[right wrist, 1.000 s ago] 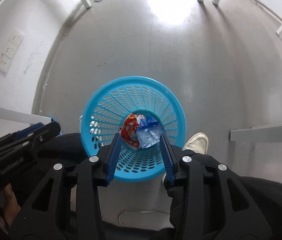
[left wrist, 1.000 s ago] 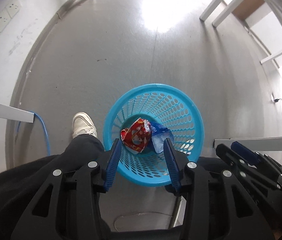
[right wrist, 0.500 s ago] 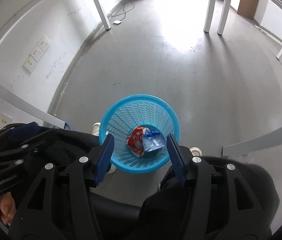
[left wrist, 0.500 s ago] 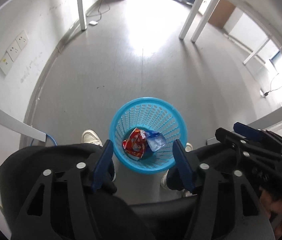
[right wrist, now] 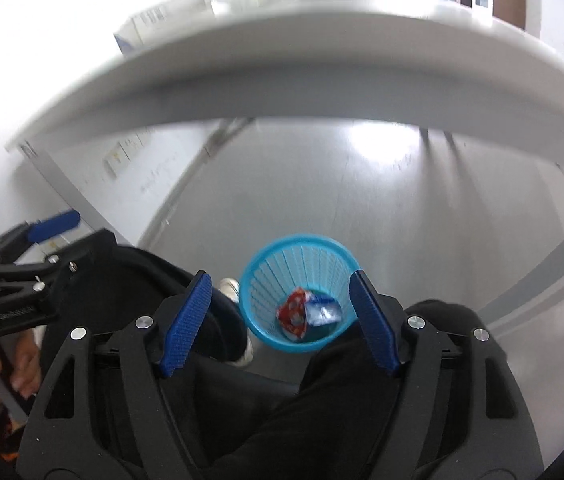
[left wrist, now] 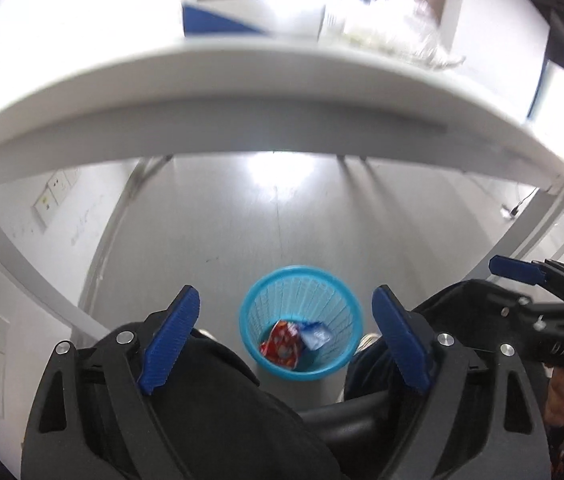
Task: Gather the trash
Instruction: 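Raise both tools back up toward the table and the remaining trash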
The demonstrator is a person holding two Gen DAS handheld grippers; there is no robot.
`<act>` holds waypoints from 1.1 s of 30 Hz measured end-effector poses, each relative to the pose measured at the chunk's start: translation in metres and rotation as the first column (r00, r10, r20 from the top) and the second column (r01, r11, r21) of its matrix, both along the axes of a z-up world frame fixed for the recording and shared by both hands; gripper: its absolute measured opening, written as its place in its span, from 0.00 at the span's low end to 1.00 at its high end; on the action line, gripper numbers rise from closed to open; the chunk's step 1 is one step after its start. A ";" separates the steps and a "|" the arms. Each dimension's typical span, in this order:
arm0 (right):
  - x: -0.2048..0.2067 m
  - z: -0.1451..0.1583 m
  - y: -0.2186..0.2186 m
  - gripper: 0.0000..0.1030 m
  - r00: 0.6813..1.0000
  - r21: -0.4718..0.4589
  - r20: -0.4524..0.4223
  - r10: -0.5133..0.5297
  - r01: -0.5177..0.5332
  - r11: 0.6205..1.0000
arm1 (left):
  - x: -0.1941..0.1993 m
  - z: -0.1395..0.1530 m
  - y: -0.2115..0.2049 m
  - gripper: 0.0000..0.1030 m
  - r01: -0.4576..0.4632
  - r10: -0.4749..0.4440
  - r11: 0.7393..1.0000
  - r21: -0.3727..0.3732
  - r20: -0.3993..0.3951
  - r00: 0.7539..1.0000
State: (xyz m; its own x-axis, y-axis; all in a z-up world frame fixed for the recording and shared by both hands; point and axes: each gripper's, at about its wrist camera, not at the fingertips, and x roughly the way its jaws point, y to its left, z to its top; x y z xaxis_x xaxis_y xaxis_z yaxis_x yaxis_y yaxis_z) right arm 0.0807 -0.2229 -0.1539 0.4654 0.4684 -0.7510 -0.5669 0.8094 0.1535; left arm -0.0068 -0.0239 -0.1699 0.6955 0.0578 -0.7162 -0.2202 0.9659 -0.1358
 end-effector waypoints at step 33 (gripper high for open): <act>0.106 0.129 0.062 0.82 0.971 0.204 0.237 -0.021 -0.029 0.979 | 0.011 0.134 0.069 0.94 -0.189 0.193 0.981 -0.038 0.241 0.951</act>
State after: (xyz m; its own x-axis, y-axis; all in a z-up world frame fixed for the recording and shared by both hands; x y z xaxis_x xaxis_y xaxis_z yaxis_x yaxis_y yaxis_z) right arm 0.1869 -0.1609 -0.0251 0.6156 0.6026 -0.5078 -0.6101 0.7723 0.1769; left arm 0.0042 0.0451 -0.0358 0.8250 0.1978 -0.5293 -0.3594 0.9065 -0.2214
